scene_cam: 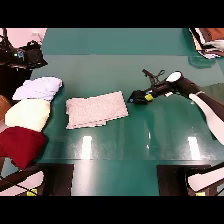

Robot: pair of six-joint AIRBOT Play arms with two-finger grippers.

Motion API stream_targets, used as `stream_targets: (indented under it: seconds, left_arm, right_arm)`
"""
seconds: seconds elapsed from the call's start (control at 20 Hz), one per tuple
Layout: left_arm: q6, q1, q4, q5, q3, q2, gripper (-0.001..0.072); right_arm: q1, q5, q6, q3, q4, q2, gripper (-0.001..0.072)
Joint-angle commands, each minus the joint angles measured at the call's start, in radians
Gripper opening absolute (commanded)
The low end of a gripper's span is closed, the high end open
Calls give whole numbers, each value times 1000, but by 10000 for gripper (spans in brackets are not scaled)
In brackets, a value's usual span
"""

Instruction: Fold the shirts.

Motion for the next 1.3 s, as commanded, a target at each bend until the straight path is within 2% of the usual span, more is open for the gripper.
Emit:
stream_targets:
  seconds: [0.0, 0.2, 0.3, 0.35, 0.4, 0.45, 0.55, 0.65, 0.95, 1.25]
  left_arm:
    - [0, -1, -6, 6, 0, -1, 21]
    - [0, -1, -6, 5, 0, -1, 21]
    - [0, -1, -8, 3, 0, -1, 22]
    - [0, -1, -11, 0, 0, -1, 21]
    - [0, -1, -18, -2, 0, -1, 21]
    - [0, -1, -34, -2, -2, -1, 21]
    - [-1, -17, -64, 2, -3, -1, 21]
    - [-1, -69, -63, 9, -3, -1, 21]
    - [-1, -302, -94, 61, -3, -1, 21]
    - [-1, -467, -94, 213, -3, -1, 21]
  right_arm:
    - [62, 39, 2, 131, 115, -135, 577]
    - [174, 63, 3, 250, 110, -236, 565]
    - [209, 63, 2, 290, 109, -257, 432]
    - [215, 61, 2, 304, 107, -259, 323]
    - [216, 66, 0, 321, 106, -258, 142]
    - [208, 82, 0, 341, 101, -257, 55]
    - [173, 106, 17, 373, 100, -234, 14]
    - [105, 97, 32, 372, 71, -168, 14]
    - [-281, 99, 108, 372, -285, 102, 14]
    - [-766, 87, 108, 372, -308, 219, 14]
